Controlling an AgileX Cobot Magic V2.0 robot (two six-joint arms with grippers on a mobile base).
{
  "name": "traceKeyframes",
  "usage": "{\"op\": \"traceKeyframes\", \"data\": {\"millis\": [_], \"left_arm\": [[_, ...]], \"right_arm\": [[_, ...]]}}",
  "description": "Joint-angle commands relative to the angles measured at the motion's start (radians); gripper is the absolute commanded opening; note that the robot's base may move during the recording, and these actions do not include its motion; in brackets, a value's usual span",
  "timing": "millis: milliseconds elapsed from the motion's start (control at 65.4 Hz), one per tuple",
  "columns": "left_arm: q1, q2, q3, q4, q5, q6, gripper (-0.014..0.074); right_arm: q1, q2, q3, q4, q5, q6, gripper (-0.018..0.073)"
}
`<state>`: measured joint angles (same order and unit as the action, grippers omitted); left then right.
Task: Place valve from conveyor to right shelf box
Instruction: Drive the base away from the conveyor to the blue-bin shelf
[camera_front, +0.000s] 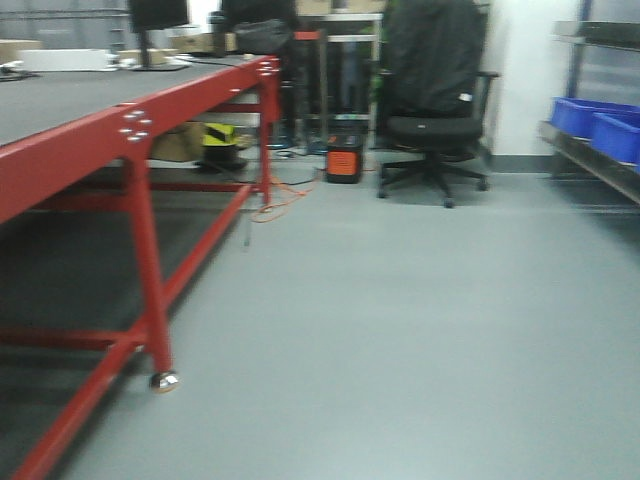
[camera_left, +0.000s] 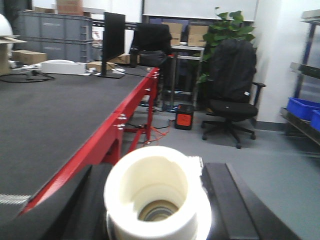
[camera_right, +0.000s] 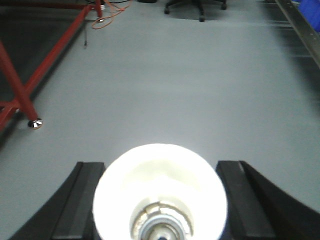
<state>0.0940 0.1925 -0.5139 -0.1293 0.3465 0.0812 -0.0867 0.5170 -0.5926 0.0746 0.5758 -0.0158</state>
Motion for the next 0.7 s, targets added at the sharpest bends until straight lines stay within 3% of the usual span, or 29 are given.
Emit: {"op": "traceKeyframes", "data": {"millis": [0,688], "left_arm": [[0.001,-0.007,-0.005,-0.007,-0.057,-0.002,-0.0111],[0.001,-0.007,-0.005,-0.007,-0.057,-0.002,-0.0111]], "right_arm": [[0.0,-0.009,-0.008,-0.008,-0.084,-0.005,-0.0162],[0.0,-0.009,-0.008,-0.008,-0.084,-0.005,-0.0162]]}}
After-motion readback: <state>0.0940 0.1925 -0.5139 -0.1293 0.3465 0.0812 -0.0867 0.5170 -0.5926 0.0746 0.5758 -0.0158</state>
